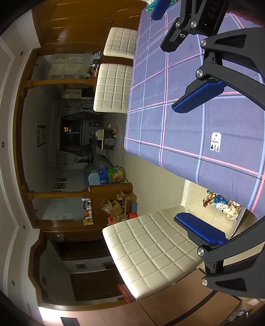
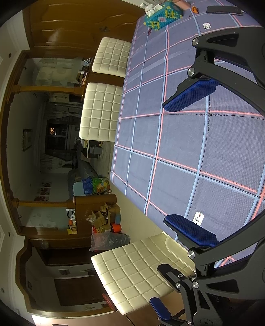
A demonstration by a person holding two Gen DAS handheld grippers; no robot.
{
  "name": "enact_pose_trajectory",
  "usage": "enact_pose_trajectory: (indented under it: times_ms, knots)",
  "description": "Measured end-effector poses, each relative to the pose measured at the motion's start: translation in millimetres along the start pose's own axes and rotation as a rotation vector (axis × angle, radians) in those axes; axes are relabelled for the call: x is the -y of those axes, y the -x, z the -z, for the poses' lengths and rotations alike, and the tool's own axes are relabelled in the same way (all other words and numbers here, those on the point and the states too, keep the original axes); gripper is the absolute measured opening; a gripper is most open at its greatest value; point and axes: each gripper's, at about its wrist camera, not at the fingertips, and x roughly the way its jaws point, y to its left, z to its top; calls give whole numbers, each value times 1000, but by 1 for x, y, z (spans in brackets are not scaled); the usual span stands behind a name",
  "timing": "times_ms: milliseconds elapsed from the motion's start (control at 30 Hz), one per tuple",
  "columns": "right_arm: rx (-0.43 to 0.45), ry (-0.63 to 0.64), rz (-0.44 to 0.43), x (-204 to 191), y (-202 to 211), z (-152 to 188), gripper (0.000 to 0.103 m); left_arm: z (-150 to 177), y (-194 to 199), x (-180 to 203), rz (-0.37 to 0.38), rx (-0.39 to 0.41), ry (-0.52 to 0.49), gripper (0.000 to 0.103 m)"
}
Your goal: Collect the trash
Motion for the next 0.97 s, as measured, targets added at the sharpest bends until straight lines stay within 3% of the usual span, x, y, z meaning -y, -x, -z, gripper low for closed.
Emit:
enact_pose_trajectory:
  times_ms: [967]
  knots:
    - [-16, -4, -9, 3, -4, 3, 99, -1, -5, -3, 31, -31, 26, 96]
